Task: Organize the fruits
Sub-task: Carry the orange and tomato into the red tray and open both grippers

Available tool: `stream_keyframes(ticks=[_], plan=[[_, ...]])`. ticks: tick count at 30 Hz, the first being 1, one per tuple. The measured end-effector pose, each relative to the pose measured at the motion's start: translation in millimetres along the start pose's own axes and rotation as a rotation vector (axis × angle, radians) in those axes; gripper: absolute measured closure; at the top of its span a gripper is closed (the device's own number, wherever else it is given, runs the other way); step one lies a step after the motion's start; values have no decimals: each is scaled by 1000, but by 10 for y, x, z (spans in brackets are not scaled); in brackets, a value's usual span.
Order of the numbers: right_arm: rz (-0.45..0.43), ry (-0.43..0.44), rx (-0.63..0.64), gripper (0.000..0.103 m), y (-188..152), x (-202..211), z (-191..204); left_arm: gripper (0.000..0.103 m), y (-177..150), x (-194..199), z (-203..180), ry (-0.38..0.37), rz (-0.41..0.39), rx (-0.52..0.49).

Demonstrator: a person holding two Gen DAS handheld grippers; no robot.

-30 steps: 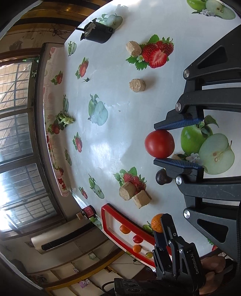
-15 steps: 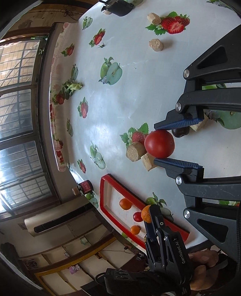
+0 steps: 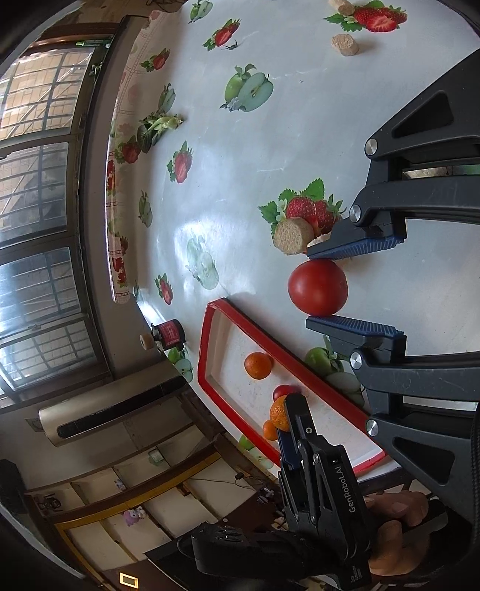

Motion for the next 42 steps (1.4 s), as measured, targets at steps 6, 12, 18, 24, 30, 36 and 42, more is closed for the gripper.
stream_keyframes(ticks=[6,12,18,24,30,36,42], plan=[[14,26,28,72,88,-146,146,72,46,8,189,22,-6,31],[26,50,48,72,170,-286,269,71,64,1,355,43,-4,54],[44,71,51,72,247,-453,334,71,105,-38,544,63,-1,83],[56,107,45,72,421,-694,400,71,232,-65,759,93,-10,104],[81,125,56,72,695,-1104,545,71,434,-223,1012,128,-3,126],[113,120,61,72,901,-1524,623,71,540,-527,1202,140,50,159],[165,103,70,72,931,-1826,597,71,534,-755,1228,150,90,162]])
Point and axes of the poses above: each gripper's, at about its wrist camera, not at the fingertips, and x roughly against the way its jaws point, z to its left, y to its top, the point moved 3 cm from there along -x, roughly the way its jaws point, and after that the axes turned 6 degrees about y, right-handed, at the moved point
